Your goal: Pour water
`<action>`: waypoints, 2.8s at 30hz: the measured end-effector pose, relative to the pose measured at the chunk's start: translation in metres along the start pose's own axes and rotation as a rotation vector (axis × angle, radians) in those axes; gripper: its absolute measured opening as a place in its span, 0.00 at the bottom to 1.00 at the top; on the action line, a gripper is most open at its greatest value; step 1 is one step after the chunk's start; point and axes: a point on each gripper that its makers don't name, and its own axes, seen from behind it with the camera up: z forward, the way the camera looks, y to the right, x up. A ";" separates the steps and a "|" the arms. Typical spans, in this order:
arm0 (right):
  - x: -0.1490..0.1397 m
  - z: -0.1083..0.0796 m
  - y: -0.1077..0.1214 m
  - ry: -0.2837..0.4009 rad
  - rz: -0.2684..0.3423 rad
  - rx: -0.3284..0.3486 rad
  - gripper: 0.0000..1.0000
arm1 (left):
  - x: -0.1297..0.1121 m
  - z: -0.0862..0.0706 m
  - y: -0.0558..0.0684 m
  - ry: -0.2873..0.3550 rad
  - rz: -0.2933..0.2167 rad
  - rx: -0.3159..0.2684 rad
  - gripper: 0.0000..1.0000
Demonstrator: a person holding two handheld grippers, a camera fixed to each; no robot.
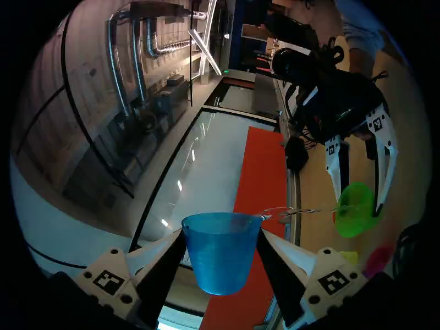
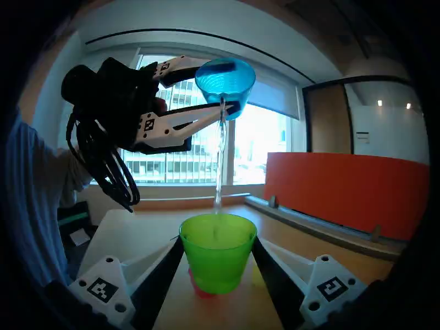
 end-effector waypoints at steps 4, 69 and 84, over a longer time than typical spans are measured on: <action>0.000 0.000 0.001 0.003 0.001 -0.002 0.89 | 0.002 0.000 -0.003 0.003 0.022 0.005 0.86; 0.003 -0.005 0.009 0.025 0.004 -0.022 0.89 | 0.023 0.008 -0.004 0.027 0.266 0.020 0.86; 0.004 -0.006 0.011 0.028 0.003 -0.025 0.89 | 0.019 0.013 -0.012 0.025 0.220 0.022 0.86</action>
